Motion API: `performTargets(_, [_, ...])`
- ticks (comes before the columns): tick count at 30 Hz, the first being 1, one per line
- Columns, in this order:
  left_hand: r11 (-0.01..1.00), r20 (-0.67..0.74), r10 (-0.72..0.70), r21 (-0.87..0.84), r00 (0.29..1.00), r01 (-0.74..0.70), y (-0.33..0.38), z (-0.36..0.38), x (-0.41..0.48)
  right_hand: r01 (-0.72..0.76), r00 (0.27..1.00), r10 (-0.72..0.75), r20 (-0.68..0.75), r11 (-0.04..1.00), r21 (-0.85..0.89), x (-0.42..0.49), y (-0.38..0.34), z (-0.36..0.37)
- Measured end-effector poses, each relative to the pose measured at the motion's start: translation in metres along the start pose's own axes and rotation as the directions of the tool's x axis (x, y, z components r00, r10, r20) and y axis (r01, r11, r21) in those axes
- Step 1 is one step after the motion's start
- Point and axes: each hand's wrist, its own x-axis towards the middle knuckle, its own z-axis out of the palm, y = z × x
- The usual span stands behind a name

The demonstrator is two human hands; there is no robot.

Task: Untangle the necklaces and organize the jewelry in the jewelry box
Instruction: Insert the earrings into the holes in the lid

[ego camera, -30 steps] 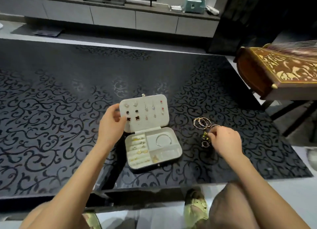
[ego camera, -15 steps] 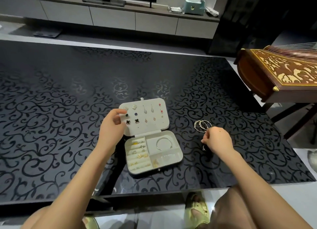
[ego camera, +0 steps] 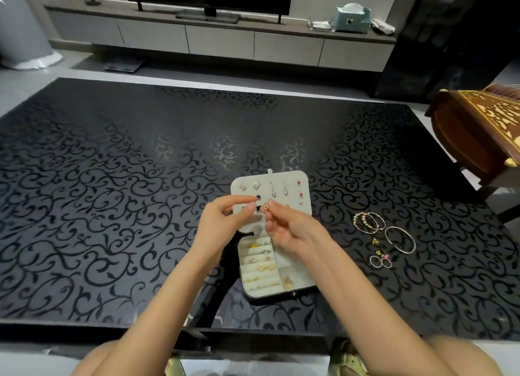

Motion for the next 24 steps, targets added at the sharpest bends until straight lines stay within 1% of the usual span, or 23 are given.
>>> performTargets(2, [1.0,0.018,0.004,0.015,1.0,-0.004,0.001,-0.002,0.0,-0.006,1.0,0.006,0.003,0.999,0.034,0.007,0.009,0.009])
performTargets(4, [1.0,0.032,-0.006,-0.006,0.999,0.006,-0.001,-0.003,0.001,-0.001,1.0,0.001,-0.005,0.999,0.052,0.012,0.014,0.014])
performTargets(7, [1.0,0.007,-0.02,-0.014,1.0,0.02,-0.004,-0.002,0.002,-0.003,1.0,0.002,0.007,0.998,0.066,0.014,0.02,0.017])
performTargets(10, [1.0,-0.029,-0.013,-0.01,1.0,0.013,-0.007,0.0,0.003,0.005,1.0,-0.005,0.011,1.0,0.017,0.012,0.023,0.019])
performTargets(13, [0.999,-0.051,0.032,0.018,0.998,-0.031,-0.004,0.002,0.002,0.047,0.999,-0.047,0.001,0.997,-0.064,0.008,0.022,0.017])
performTargets(15, [0.995,-0.062,0.067,0.075,0.996,-0.062,-0.005,0.002,0.003,0.049,0.999,-0.05,-0.011,0.993,-0.108,0.006,0.019,0.015])
performTargets(17, [0.981,-0.049,0.096,0.175,0.994,-0.086,-0.008,0.001,0.005,0.038,0.999,-0.041,-0.016,0.987,-0.155,0.004,0.014,0.013])
performTargets(20, [0.95,-0.024,0.123,0.293,0.992,-0.111,-0.01,0.0,0.007,-0.008,1.0,0.003,-0.02,0.978,-0.209,0.004,0.01,0.011])
performTargets(24, [0.926,-0.039,0.169,0.347,0.985,-0.146,-0.011,0.002,0.006,-0.107,0.994,0.107,-0.006,0.988,-0.116,0.004,0.009,0.009])
